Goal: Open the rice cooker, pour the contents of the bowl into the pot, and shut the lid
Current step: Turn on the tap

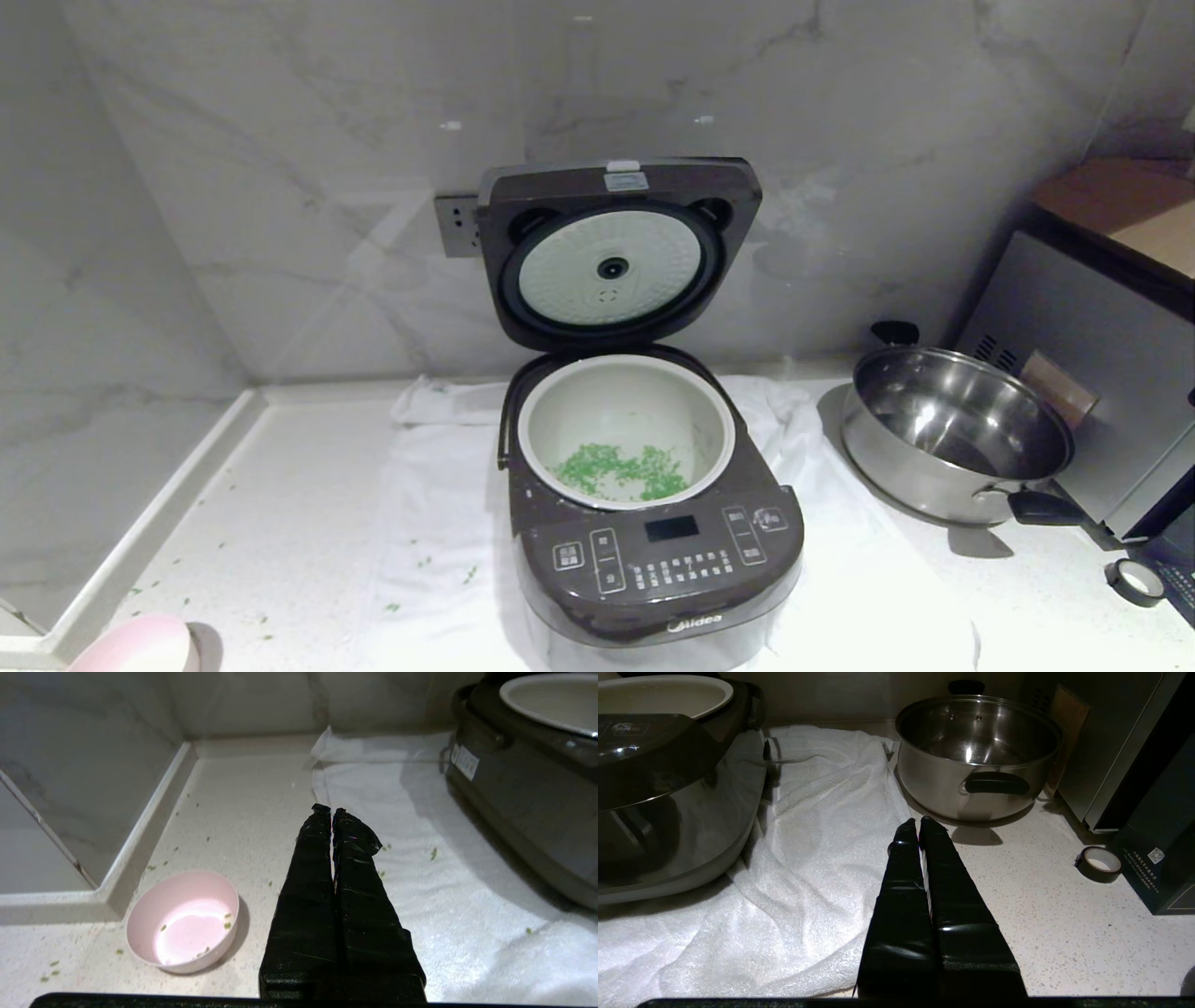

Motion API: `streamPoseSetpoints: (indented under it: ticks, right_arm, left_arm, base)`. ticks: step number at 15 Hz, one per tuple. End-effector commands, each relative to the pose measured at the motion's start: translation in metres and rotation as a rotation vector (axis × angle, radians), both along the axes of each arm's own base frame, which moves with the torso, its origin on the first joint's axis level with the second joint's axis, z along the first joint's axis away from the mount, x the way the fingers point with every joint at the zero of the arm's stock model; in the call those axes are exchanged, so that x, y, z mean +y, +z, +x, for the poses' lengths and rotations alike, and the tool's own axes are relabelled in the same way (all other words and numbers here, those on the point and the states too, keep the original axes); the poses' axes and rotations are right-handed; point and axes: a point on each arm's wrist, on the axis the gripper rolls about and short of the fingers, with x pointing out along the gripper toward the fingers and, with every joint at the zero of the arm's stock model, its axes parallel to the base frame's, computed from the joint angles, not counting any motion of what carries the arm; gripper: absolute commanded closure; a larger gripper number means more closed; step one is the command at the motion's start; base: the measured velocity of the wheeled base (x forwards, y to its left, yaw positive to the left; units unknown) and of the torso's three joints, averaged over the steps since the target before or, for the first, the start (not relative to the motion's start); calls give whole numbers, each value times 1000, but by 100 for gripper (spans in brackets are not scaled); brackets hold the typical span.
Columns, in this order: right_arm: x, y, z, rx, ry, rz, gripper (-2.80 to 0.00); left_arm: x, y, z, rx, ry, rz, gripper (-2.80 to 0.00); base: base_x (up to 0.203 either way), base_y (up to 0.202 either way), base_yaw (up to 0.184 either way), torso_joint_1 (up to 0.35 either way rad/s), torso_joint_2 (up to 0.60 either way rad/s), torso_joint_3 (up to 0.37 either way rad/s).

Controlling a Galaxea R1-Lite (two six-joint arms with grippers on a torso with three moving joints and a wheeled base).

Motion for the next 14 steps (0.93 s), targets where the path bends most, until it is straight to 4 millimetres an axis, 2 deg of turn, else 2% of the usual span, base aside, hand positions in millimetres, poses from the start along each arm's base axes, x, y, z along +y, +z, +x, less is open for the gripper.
streamPoseSetpoints:
  ticks: [1,14]
  right_arm:
    - [0,0,0,0,-1,0,0]
    - [0,0,0,-2,-4,8,0]
  left_arm:
    - [0,-5,1,27,2,-1,0]
    - [0,-6,1,14,-9,-1,0]
  base:
    - [0,0,0,0,0,0]
    - [0,0,0,0,0,0]
